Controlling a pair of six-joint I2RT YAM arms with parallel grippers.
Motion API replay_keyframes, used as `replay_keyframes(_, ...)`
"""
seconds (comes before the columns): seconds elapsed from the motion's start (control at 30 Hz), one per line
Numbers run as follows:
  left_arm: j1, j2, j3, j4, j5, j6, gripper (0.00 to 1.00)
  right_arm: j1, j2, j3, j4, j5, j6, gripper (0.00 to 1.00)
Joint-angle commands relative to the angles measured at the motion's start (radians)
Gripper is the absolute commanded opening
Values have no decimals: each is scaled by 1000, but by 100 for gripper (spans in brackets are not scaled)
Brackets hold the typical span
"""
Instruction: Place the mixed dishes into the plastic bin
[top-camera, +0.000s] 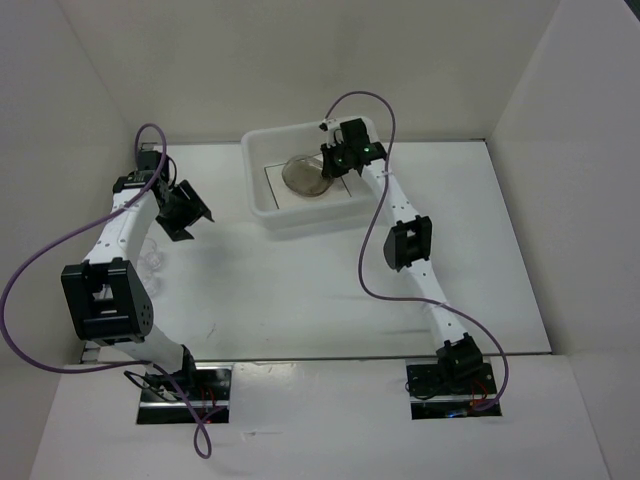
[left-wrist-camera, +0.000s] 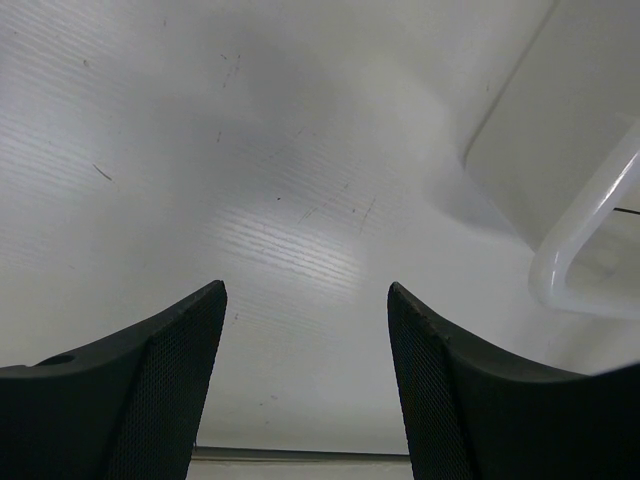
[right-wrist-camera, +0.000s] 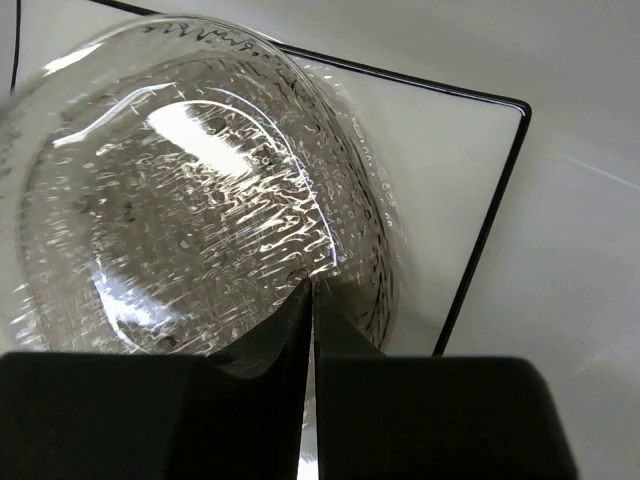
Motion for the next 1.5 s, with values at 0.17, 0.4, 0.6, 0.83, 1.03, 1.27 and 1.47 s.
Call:
replay_keyframes(0.17, 5, -4, -5, 25, 18, 15, 73, -26, -31, 32, -66, 74, -5, 4)
replay_keyframes(0.4, 5, -4, 27, 10, -46, 26, 73, -26, -138, 32, 6, -107, 73, 10)
replay_keyframes(0.6, 5, -24, 201, -76, -197, 46, 73, -17, -304, 32, -21, -175, 159, 81)
replay_keyframes(0.83, 34, -71, 319, -196, -406, -27, 77, 6, -433, -12, -233, -149, 120, 97)
replay_keyframes(1.03, 166, -136, 132, -202, -245, -84, 75, 6, -566, -96, -244, -158, 120, 97)
replay_keyframes(1.27, 280, -268, -35, -129, -178, 18, 75, 6, -713, -224, -275, -167, 101, 98)
replay_keyframes(1.47, 289, -352, -112, -119, -169, -70, 75, 17, -702, -117, -287, -201, 81, 100)
